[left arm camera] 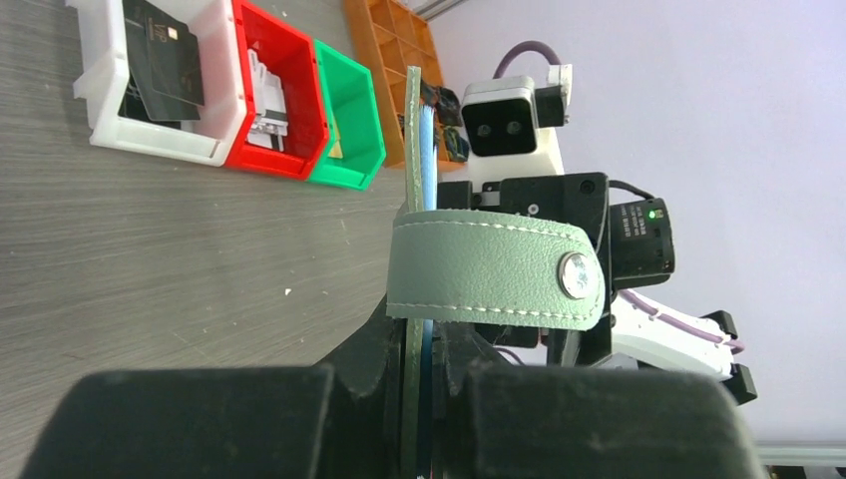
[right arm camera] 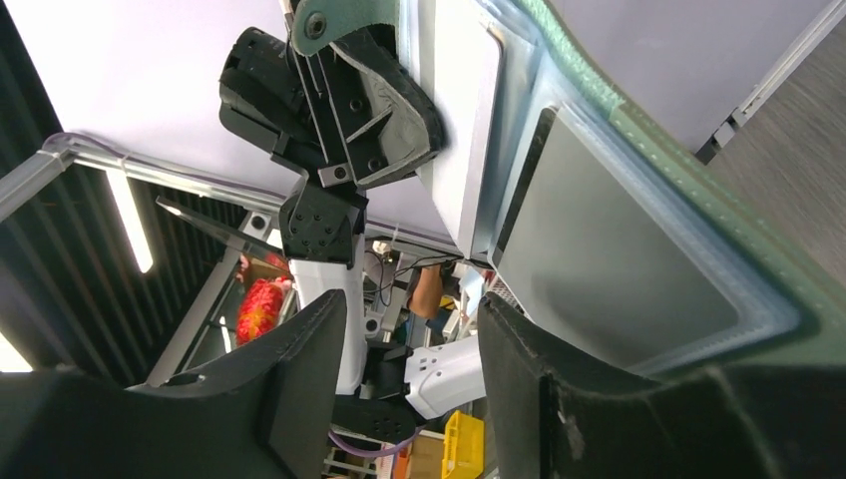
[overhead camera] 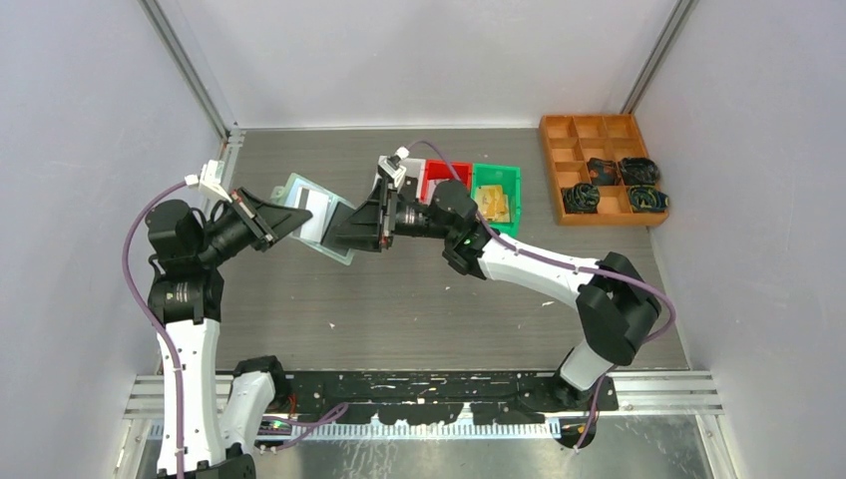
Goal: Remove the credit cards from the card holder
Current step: Remove the credit card from the card holder.
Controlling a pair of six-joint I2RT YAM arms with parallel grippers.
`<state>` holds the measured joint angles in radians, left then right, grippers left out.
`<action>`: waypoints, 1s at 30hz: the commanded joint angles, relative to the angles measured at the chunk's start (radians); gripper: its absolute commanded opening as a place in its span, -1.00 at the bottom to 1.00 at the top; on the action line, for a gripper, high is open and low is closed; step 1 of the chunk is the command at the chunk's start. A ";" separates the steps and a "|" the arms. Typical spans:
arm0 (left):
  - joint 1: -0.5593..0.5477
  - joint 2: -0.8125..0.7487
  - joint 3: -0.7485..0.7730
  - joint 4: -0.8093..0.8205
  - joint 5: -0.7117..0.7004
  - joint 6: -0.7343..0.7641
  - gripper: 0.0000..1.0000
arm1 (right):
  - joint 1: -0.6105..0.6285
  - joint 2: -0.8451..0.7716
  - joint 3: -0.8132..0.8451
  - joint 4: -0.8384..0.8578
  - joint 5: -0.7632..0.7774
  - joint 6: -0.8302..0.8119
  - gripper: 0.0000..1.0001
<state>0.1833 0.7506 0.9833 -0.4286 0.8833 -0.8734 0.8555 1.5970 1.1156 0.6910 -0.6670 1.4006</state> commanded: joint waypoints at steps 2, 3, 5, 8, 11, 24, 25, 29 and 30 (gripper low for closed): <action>-0.002 -0.016 0.018 0.098 0.030 -0.067 -1.00 | 0.024 0.022 0.041 0.128 -0.009 0.039 0.07; -0.002 -0.016 0.017 0.103 0.033 -0.079 -1.00 | 0.025 0.030 0.043 0.140 -0.005 0.045 0.05; -0.003 -0.017 0.015 0.113 0.038 -0.098 -1.00 | 0.026 0.049 0.047 0.163 0.005 0.061 0.01; -0.003 -0.021 0.009 0.124 0.046 -0.120 -1.00 | 0.026 0.088 0.069 0.222 0.007 0.111 -0.07; -0.002 -0.027 0.000 0.131 0.053 -0.135 -1.00 | 0.029 0.127 0.092 0.297 0.014 0.162 -0.17; -0.002 -0.032 -0.003 0.129 0.066 -0.137 -1.00 | 0.028 0.153 0.118 0.365 0.037 0.190 -0.68; -0.002 -0.030 -0.001 0.129 0.066 -0.138 -1.00 | 0.028 0.150 0.113 0.367 0.037 0.188 -0.76; -0.004 -0.028 0.003 0.125 0.070 -0.144 -0.99 | 0.027 0.130 0.068 0.387 0.054 0.171 -0.98; -0.003 -0.026 0.004 0.125 0.074 -0.146 -0.98 | 0.025 0.124 0.050 0.398 0.062 0.170 -0.99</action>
<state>0.1837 0.7315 0.9718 -0.3397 0.9051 -1.0176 0.8780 1.7657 1.1862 0.9638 -0.6548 1.5742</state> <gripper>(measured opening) 0.078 0.026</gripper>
